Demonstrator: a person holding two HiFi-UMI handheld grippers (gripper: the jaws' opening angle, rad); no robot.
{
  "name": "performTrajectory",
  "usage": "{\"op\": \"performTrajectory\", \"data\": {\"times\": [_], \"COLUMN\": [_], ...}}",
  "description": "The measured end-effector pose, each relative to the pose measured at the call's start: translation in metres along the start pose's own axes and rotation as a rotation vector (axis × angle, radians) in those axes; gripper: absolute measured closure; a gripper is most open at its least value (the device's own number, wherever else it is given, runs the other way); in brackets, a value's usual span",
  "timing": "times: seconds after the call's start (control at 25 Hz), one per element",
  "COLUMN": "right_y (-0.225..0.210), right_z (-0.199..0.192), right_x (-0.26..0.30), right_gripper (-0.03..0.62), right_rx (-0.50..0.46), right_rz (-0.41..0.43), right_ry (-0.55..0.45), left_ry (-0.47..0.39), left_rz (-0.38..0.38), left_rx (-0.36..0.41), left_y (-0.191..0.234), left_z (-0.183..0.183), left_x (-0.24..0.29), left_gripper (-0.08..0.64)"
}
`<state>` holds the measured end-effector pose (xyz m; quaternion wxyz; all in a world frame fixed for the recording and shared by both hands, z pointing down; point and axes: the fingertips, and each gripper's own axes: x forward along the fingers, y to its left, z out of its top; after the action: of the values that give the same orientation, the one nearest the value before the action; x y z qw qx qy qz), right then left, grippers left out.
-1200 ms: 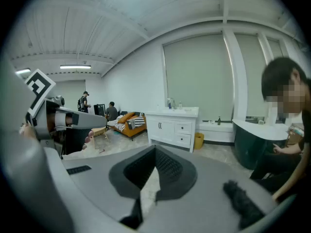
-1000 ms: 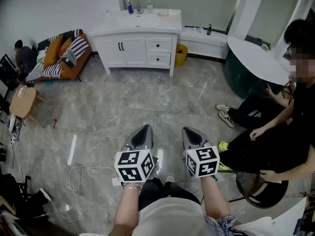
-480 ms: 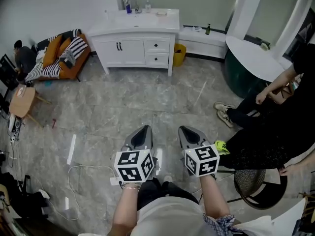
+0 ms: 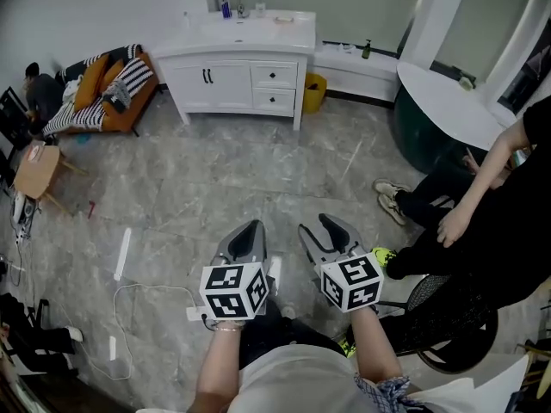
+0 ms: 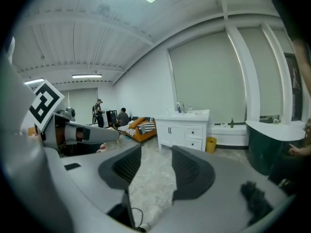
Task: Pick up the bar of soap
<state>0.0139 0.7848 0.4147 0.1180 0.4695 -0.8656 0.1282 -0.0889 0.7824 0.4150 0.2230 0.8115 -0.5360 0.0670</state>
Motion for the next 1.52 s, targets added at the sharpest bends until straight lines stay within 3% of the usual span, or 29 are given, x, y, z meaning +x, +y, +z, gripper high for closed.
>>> {"op": "performTrajectory", "data": {"times": [0.2, 0.6, 1.08, 1.52], "right_y": [-0.005, -0.046, -0.091, -0.117], "right_z": [0.003, 0.01, 0.056, 0.096], "right_x": [0.014, 0.058, 0.151, 0.232], "right_gripper": [0.393, 0.394, 0.394, 0.394], "right_rx": [-0.011, -0.008, -0.013, 0.013], "right_rz": [0.022, -0.034, -0.068, -0.097], "right_ry": [0.012, 0.02, 0.024, 0.02], "left_ry": [0.0, 0.009, 0.022, 0.021], "left_rz": [0.001, -0.03, -0.055, -0.092], "left_rx": [0.0, 0.033, 0.048, 0.108], "left_y": [0.006, 0.023, 0.071, 0.114], "left_z": [0.004, 0.022, 0.076, 0.125], "left_x": [0.016, 0.073, 0.164, 0.227], "left_gripper": [0.551, 0.552, 0.551, 0.551]}}
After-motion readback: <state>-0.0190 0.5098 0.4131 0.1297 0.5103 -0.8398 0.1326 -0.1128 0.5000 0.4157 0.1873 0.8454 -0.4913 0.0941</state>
